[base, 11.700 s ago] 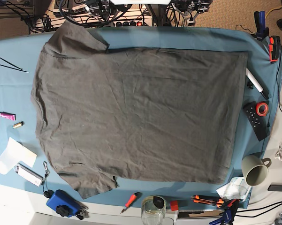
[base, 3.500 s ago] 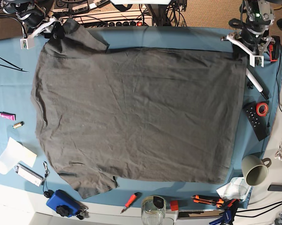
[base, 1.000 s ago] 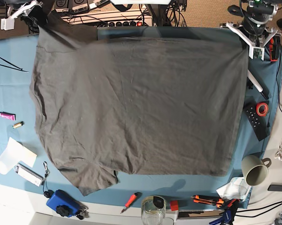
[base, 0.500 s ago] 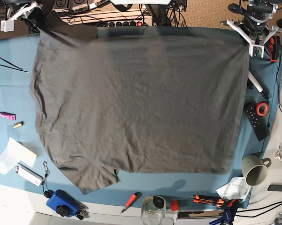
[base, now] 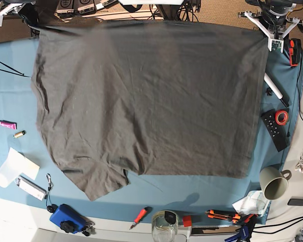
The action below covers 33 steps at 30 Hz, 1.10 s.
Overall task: Fold the T-shirt properly
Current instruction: 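Lift the shoulder edge with both grippers and pull it taut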
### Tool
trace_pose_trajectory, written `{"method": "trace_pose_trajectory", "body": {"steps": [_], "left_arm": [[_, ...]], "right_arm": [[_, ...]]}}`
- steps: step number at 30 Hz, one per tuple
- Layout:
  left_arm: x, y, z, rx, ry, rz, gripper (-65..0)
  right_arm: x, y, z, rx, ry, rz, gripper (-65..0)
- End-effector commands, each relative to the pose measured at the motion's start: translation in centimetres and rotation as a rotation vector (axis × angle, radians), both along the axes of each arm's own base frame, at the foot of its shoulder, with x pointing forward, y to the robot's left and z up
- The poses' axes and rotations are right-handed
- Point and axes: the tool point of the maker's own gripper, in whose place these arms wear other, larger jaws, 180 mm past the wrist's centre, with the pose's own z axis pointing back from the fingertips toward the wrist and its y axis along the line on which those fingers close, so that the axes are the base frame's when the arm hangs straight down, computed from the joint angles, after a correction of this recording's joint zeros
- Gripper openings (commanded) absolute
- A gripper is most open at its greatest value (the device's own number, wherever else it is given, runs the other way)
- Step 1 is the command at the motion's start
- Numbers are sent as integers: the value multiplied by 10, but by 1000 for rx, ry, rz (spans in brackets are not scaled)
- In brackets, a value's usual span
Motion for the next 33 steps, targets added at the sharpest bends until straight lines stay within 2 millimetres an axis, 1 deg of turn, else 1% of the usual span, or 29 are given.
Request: {"method": "trace_pose_trajectory", "body": {"steps": [1,6,10,14,21,27,31,33], "left_arm": [[8,5,10,33,-41,-6,-650],[23,5,14,31,-82,-3,-650],[30,2,15,9,-103,-4,-650],[35,2,16,5,-121,-4,-650],[49,1,23,5,-171,-13,-650],[51,3,21,8,-182,-16,-650],[60,5,17,-4,-197,-4,-650],[65,2,13,-29,-202,-11,-650]], "right_arm": [[7,-6,10,-29,-38,2,-650],[22,-13,7,-73,-59,-8,-650],[26,-20,6,-103,-45,-19,-650],[37,-25,3,-135,-26,2,-650],[60,-24,-11,-165,9,23,-650],[72,-15,-18,-166,8,54,-650],[84,-18,-15,-173,-15,33,-650],[92,-20,-11,-179,-31,32,-650]]}}
